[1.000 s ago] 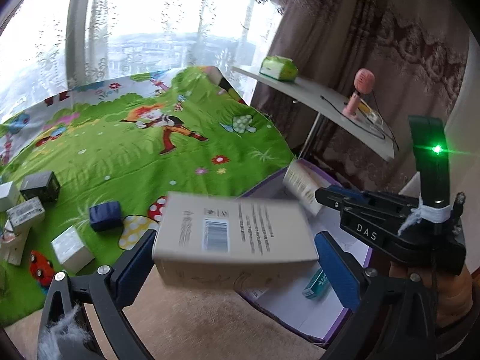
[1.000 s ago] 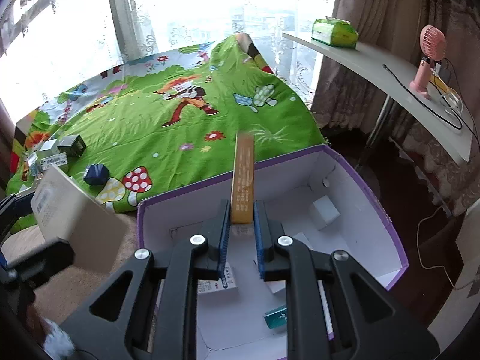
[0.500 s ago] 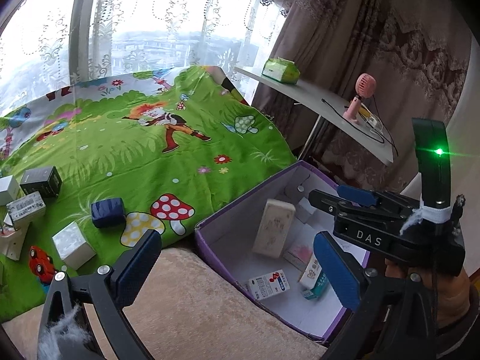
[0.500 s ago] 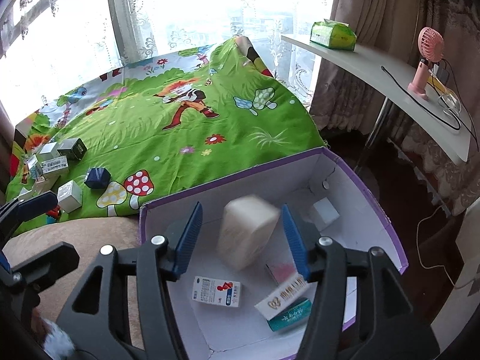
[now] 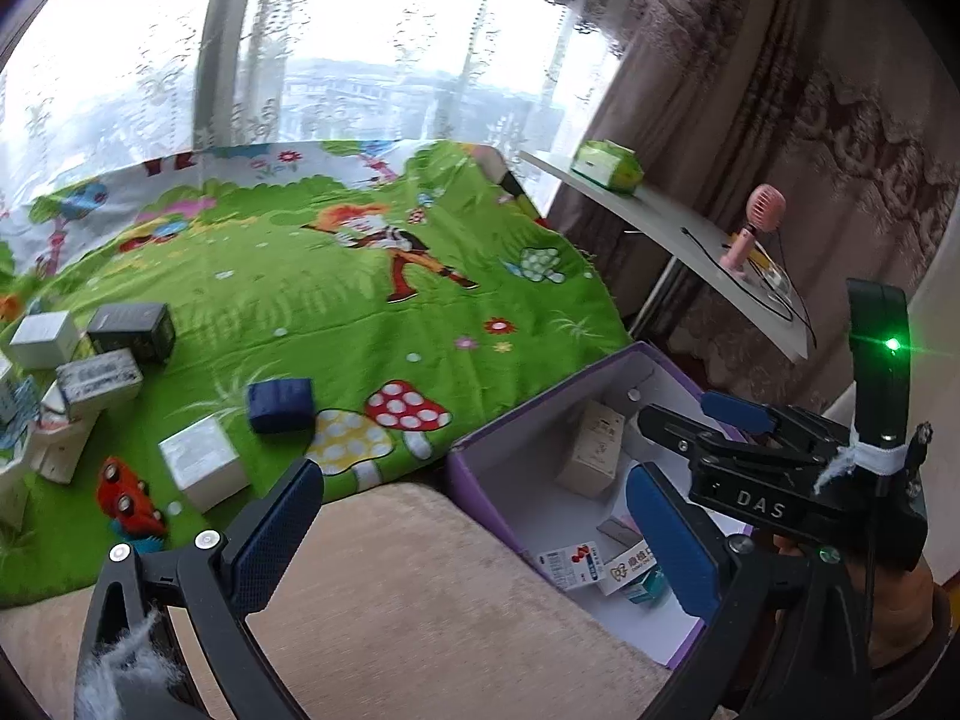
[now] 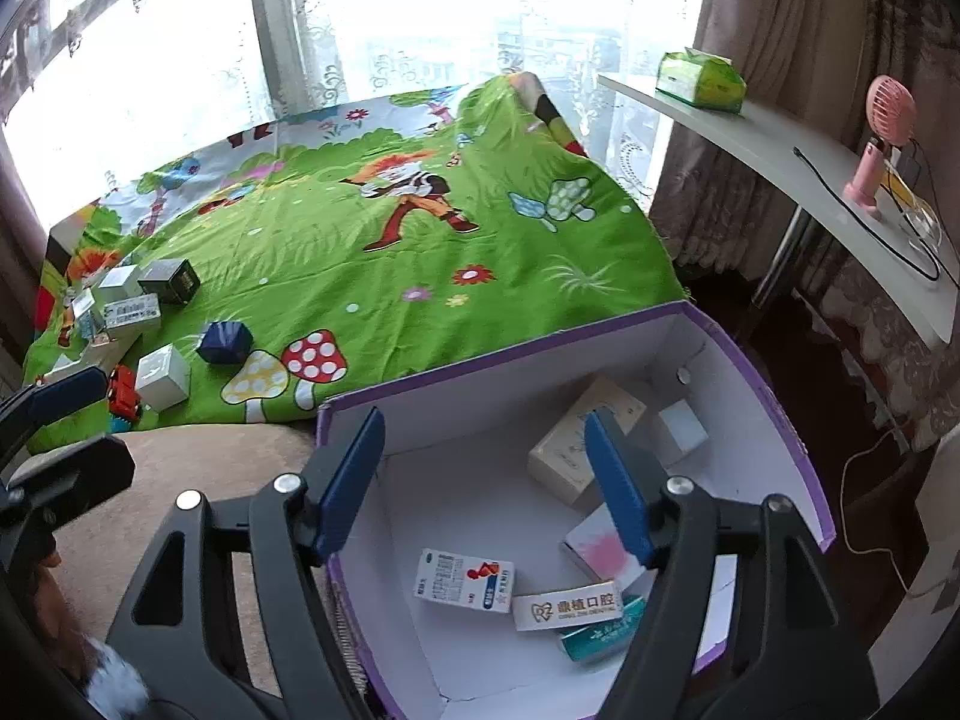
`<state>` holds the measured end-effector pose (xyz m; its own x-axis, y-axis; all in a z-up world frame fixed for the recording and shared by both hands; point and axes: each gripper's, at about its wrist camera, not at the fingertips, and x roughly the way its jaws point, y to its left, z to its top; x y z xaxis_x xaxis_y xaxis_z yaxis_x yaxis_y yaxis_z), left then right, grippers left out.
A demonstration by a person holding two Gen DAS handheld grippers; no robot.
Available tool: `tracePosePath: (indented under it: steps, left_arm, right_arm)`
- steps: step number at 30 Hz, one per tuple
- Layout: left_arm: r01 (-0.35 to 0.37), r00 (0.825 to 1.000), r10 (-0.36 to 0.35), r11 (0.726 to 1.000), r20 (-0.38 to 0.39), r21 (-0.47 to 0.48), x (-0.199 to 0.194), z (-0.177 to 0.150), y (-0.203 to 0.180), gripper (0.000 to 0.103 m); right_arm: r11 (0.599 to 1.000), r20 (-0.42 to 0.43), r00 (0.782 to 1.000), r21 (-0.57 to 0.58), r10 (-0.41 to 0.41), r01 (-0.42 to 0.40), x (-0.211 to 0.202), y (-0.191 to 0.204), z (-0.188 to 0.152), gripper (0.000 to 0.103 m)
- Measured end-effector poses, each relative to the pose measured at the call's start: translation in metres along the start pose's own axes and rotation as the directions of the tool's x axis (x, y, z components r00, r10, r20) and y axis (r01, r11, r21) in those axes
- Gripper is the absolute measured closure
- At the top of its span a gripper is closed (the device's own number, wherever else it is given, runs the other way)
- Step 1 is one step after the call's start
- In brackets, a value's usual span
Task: Organize rigid objects
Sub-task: 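Move both empty tools back toward the pile on the bed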
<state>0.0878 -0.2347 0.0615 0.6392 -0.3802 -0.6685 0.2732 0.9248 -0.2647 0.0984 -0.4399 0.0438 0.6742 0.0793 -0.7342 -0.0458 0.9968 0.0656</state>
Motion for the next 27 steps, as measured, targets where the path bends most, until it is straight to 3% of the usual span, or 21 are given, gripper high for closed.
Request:
tracePosePath:
  steps: [15,27]
  left_arm:
    - [-0.08,0.996,0.084,0.976,0.012,-0.201,-0.036,-0.02,0.084,0.002]
    - [-0.119,0.992,0.121,0.931,-0.015,-0.346,-0.054,-0.041,0.143,0.016]
  right_arm:
    - [0.996,-0.022,0.998,-0.07,0.056,-0.057,0.006,0.036,-0.004,0.027]
    - [0.986,-0.059,0.993,-0.12,0.107,-0.113,0.016,0.068,-0.008,0.027]
